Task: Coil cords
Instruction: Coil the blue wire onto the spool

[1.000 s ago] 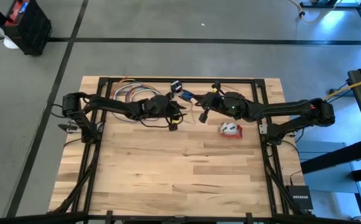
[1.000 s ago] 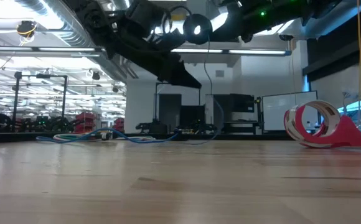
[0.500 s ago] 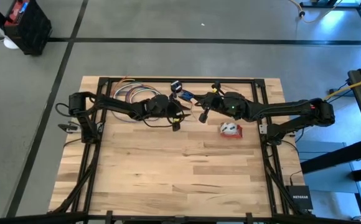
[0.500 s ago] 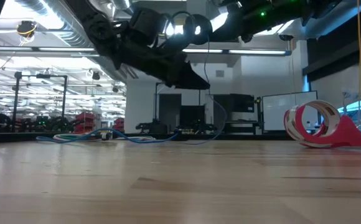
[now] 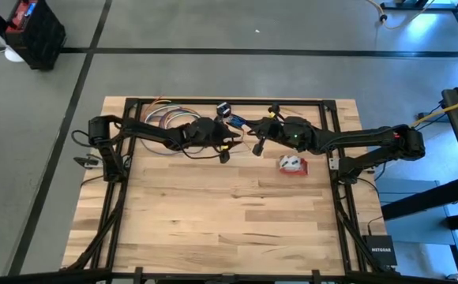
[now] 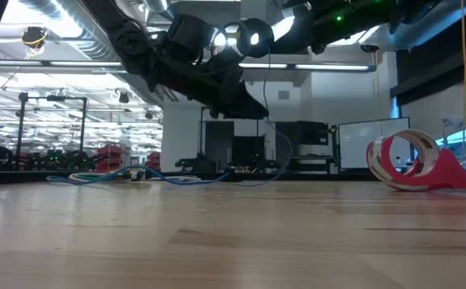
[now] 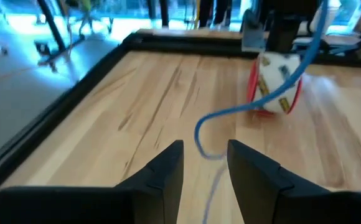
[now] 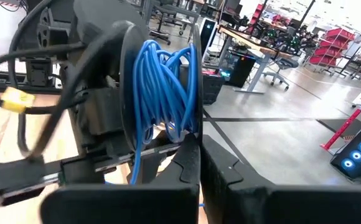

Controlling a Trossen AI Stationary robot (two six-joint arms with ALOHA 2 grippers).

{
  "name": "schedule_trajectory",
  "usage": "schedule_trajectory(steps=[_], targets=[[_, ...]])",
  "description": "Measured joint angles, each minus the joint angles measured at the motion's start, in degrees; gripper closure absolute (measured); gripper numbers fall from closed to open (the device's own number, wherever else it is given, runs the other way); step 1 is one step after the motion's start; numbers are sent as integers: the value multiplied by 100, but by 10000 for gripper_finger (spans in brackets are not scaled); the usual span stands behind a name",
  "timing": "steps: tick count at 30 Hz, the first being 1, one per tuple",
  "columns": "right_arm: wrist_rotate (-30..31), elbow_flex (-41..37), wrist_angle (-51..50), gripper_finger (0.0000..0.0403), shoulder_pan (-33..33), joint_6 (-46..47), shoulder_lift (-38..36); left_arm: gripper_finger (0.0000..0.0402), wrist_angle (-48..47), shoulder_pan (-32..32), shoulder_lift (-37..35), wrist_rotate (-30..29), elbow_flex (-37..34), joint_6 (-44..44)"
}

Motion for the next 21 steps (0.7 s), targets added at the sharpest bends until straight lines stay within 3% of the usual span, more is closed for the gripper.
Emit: schedule_trajectory(steps=[12,15,18,21], targets=[[0,-2,47,402,0,-26,0,287,1001,43,510,-7,2,244],[0,-2,70,402,0,-28,0,320,993,41,510,-9,2,437],[0,-2,74,402,0,-28,0,380,936,58,508,-188,4,685],[-3,-2,76,402,1,-28,0,391,875,115,508,-735,2,851]])
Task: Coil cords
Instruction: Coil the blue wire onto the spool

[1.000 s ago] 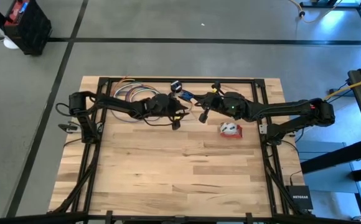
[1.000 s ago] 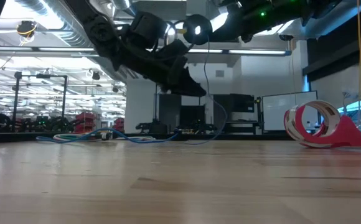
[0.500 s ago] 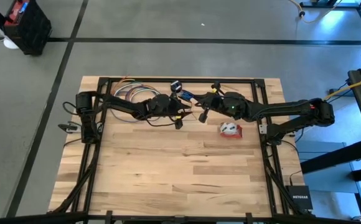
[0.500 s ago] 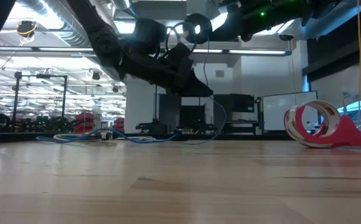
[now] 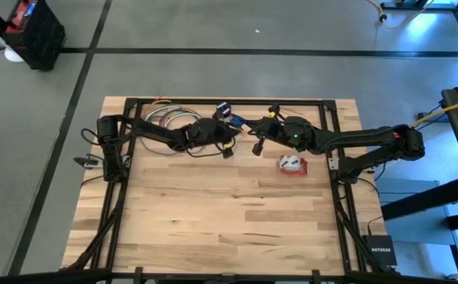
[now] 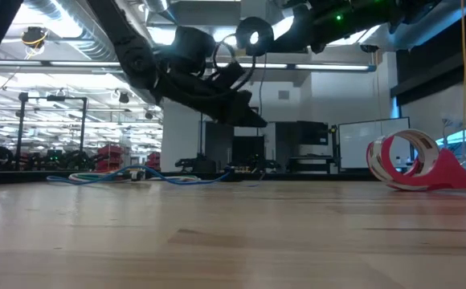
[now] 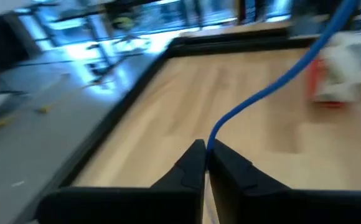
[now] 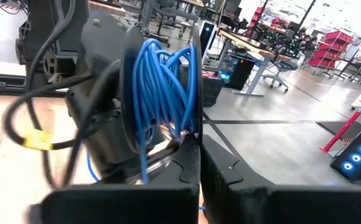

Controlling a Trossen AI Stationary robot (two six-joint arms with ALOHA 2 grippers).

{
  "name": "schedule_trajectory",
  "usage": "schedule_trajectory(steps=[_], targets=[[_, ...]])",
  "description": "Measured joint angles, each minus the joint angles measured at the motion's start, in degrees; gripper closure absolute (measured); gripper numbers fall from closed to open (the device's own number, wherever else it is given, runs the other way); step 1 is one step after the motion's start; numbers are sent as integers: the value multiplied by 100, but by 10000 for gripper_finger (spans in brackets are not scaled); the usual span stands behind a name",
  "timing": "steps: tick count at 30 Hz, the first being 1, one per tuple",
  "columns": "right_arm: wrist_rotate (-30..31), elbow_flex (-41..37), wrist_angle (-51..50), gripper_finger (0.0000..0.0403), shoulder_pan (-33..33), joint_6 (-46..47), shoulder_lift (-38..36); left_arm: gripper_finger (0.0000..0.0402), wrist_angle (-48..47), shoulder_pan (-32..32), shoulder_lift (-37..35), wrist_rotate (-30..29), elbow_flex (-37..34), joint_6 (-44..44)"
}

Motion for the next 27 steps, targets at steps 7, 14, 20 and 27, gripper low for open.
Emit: schedule_trajectory(steps=[7,14,20,27], targets=[[139,0,-99,402,230,-217,0,397,-693,277,-310,-734,-7,291],[782,-2,-910,402,257,-338,2,398,-2200,302,-1426,-1124,-7,553],[1220,-4,-1308,402,257,-313,120,399,-3155,329,-2299,-1124,-2,392],[1216,-2,-1176,402,257,-297,637,400,-3438,660,-2929,-1084,-2,90]])
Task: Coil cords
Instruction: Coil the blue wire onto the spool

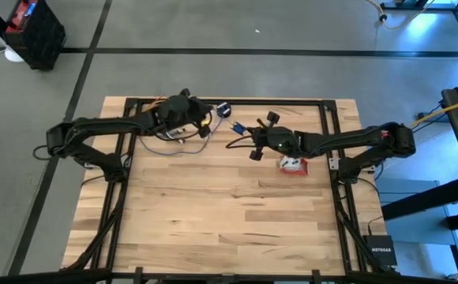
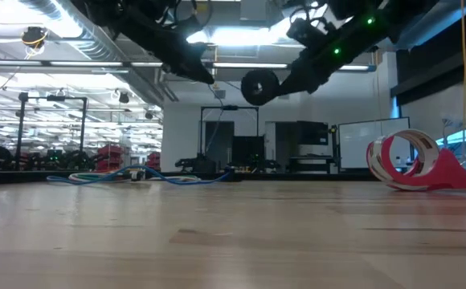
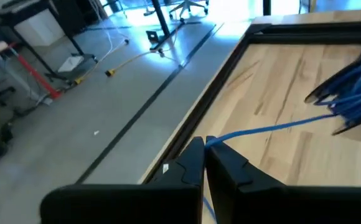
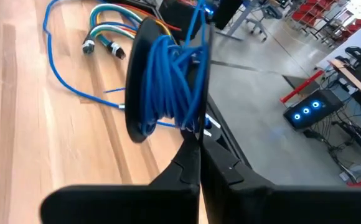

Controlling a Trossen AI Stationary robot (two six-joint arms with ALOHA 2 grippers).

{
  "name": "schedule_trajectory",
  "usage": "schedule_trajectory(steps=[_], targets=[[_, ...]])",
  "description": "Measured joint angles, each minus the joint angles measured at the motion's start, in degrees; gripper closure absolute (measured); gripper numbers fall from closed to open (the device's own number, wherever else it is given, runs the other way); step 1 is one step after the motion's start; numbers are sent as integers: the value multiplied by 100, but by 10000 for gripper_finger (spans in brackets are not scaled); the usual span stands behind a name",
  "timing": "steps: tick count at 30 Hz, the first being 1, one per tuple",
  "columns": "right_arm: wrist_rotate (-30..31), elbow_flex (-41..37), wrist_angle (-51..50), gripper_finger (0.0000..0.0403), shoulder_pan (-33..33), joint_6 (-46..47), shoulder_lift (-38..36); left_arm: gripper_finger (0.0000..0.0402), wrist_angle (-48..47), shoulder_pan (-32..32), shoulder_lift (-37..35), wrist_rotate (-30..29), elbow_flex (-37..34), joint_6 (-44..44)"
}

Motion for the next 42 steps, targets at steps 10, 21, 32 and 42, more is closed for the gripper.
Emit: schedule_trajectory(steps=[10,21,32,42], targets=[[155,0,538,402,-394,43,559,399,113,-265,-45,721,0,-736],[-9,-2,1192,402,-540,179,887,399,964,-829,429,962,-2,-1174],[-523,-2,1407,402,-527,369,885,388,2513,-1042,1329,1156,-2,-1240],[-847,-2,1792,402,-529,497,880,345,2580,-1044,1838,1168,0,-776]])
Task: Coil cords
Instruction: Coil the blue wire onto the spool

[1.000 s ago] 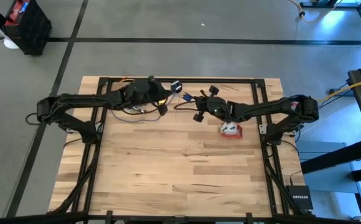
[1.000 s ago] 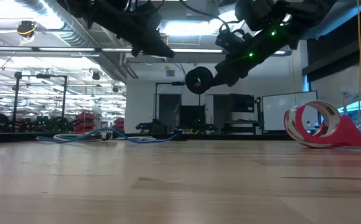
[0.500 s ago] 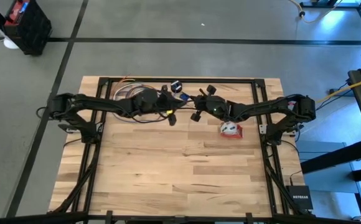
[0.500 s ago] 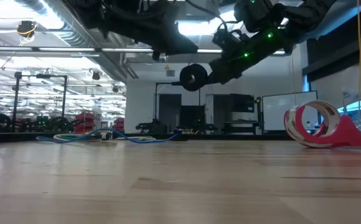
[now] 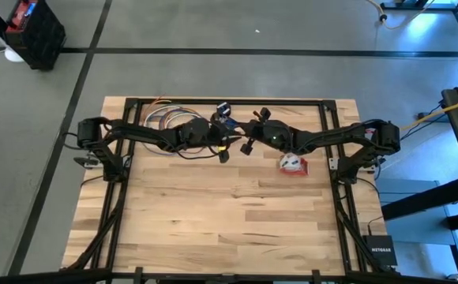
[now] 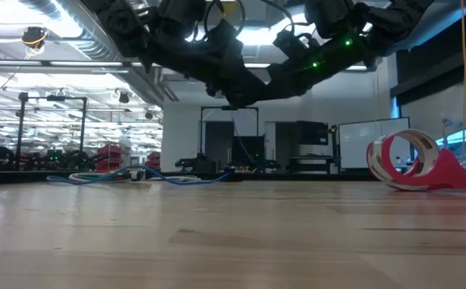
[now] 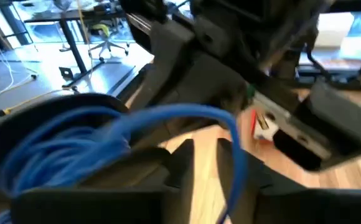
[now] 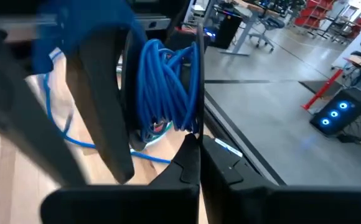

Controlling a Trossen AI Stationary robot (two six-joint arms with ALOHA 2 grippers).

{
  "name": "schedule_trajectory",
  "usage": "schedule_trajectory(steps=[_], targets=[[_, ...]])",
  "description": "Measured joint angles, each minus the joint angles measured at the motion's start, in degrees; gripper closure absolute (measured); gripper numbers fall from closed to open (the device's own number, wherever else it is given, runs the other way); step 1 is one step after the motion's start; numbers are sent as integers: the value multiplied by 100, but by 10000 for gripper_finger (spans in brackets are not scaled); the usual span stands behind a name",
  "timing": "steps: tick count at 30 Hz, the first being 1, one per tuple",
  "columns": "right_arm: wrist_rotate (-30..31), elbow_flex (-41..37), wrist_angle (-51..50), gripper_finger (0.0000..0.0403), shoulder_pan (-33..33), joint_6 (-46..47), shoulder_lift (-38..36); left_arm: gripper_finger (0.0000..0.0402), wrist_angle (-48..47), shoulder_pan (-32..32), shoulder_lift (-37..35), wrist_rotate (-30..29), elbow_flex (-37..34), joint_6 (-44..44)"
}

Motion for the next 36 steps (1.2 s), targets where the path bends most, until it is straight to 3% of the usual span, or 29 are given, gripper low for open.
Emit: schedule_trajectory(steps=[6,11,18,25,32,36], targets=[[-153,2,373,402,0,124,-6,273,-559,-87,-98,-33,0,281],[-232,0,655,402,1,145,-11,245,-738,-271,-133,-51,0,448],[-60,0,659,402,0,62,-17,247,-1449,-536,-597,-850,263,343],[-65,4,647,402,4,58,-17,262,-2485,-645,-693,-1000,1422,513],[-63,4,460,402,2,58,-17,265,-3934,-590,-429,-1937,2577,1311],[-63,4,481,402,2,56,-17,266,-4085,-596,-431,-1970,2993,1438]])
